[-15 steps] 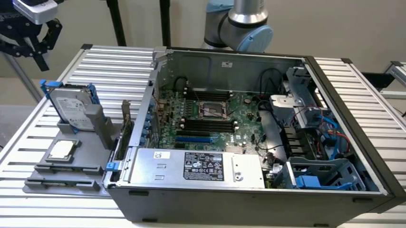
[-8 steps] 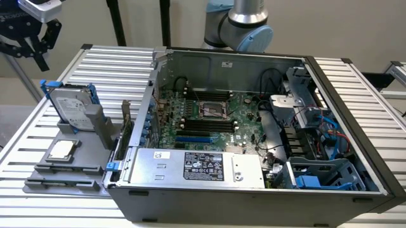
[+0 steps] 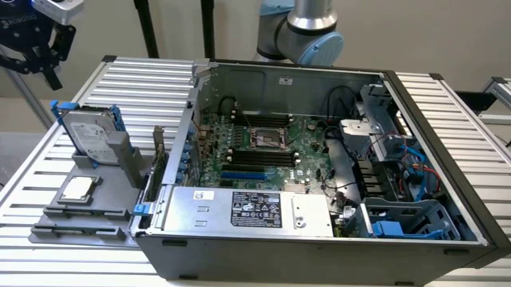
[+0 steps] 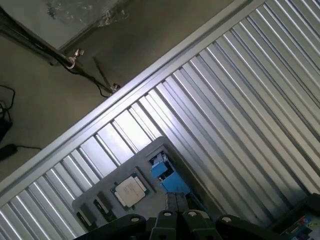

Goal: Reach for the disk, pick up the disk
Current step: 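Reach for the disk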

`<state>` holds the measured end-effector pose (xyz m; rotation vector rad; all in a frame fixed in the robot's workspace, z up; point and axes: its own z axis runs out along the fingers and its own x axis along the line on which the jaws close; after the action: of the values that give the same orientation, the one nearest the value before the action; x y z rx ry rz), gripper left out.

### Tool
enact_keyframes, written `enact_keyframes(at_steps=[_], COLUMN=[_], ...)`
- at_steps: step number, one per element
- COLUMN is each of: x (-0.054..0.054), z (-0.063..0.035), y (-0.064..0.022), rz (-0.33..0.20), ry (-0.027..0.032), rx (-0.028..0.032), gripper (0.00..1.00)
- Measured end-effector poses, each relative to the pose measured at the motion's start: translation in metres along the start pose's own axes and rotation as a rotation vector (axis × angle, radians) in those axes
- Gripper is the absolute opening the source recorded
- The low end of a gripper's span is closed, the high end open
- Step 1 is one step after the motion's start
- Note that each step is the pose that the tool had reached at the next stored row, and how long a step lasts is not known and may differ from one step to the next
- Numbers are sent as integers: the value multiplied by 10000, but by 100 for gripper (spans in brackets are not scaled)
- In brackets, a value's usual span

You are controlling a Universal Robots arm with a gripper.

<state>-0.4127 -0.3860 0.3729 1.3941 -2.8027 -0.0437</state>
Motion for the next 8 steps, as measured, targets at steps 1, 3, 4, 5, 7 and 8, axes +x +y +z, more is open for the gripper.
enact_keyframes(at_steps=[1,3,4,5,7,8], x=[0,0,0,0,0,0], z=[1,2,2,3,3,4], y=[0,0,0,0,0,0], rz=[-190,-545,-729,-910,-1275,-1454], ry=[5,15,21,27,38,43], rx=[0,-1,-1,-2,-3,-3], gripper=[11,11,11,11,11,11])
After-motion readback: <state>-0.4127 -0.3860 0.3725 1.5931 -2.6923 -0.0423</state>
